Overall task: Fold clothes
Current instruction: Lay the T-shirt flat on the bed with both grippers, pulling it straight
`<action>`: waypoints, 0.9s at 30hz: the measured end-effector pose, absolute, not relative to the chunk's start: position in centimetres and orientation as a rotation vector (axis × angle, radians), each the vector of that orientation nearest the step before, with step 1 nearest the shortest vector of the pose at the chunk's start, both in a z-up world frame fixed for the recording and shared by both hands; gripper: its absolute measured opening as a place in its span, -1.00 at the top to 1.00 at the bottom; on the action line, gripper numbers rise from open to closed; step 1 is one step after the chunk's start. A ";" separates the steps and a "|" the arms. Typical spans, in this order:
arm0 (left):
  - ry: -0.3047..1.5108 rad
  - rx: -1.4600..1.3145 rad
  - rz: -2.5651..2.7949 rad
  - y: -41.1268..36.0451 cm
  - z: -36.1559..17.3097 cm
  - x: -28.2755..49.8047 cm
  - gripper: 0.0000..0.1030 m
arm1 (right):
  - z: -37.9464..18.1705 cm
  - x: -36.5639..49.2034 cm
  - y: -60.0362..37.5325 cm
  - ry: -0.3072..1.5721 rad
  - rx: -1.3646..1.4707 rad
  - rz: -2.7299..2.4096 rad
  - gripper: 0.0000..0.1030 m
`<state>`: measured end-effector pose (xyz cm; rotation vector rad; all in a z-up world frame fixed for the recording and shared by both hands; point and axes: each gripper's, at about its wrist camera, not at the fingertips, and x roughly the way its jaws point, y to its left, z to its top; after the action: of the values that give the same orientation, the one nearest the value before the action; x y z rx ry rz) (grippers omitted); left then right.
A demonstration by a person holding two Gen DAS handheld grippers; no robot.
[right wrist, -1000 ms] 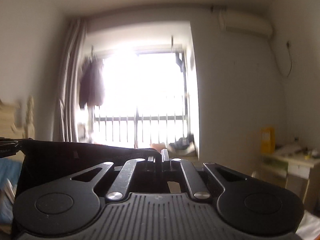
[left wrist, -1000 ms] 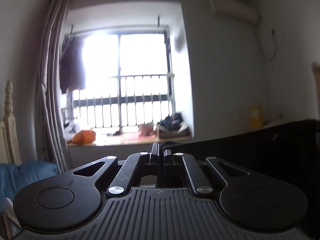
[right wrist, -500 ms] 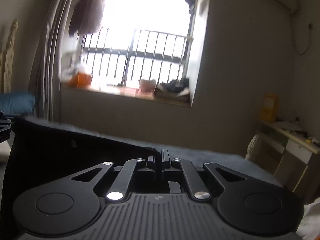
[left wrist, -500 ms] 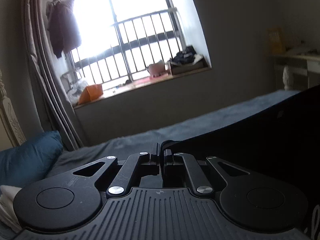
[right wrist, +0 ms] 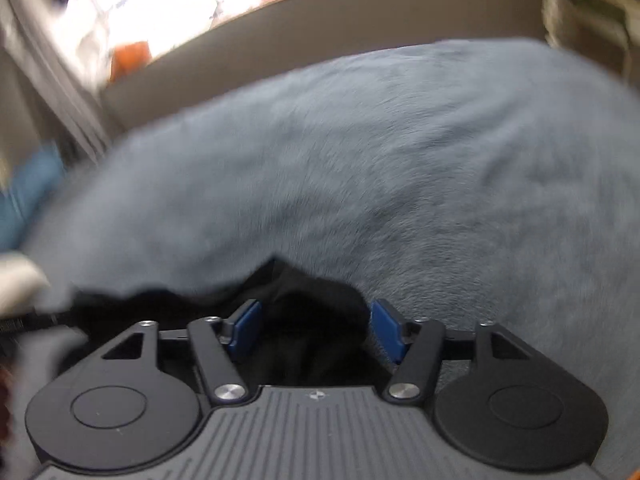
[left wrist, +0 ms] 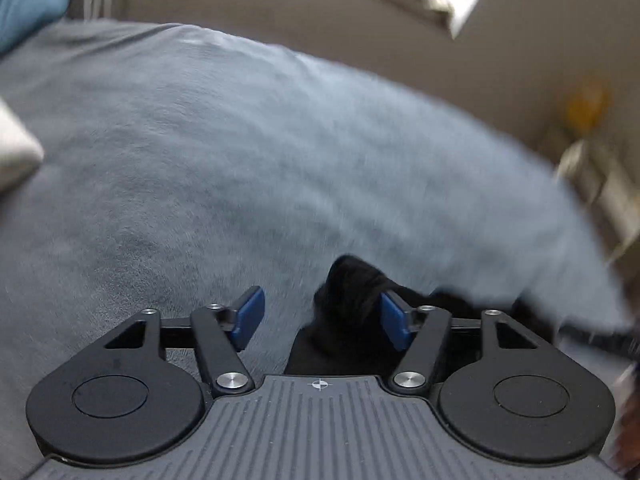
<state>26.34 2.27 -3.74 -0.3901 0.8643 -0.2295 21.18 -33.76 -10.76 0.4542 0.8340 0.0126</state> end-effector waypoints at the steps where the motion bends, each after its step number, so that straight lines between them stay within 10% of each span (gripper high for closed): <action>1: 0.853 -0.444 -0.227 3.4 -3.1 26.0 -0.28 | -10.6 20.7 -34.8 0.816 0.531 0.017 -0.32; 18: 0.762 -0.517 -0.170 18.5 11.2 8.2 -0.31 | -6.3 7.1 -42.7 0.698 0.979 0.120 -0.32; 27: 1.134 -0.282 -0.348 16.0 3.1 -3.0 -0.35 | -8.2 -3.6 -41.4 0.897 1.024 0.230 -0.32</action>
<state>-2.99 16.00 3.13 -0.2823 1.1337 -0.3478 -3.61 -41.42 -8.17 1.0245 0.8966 0.2300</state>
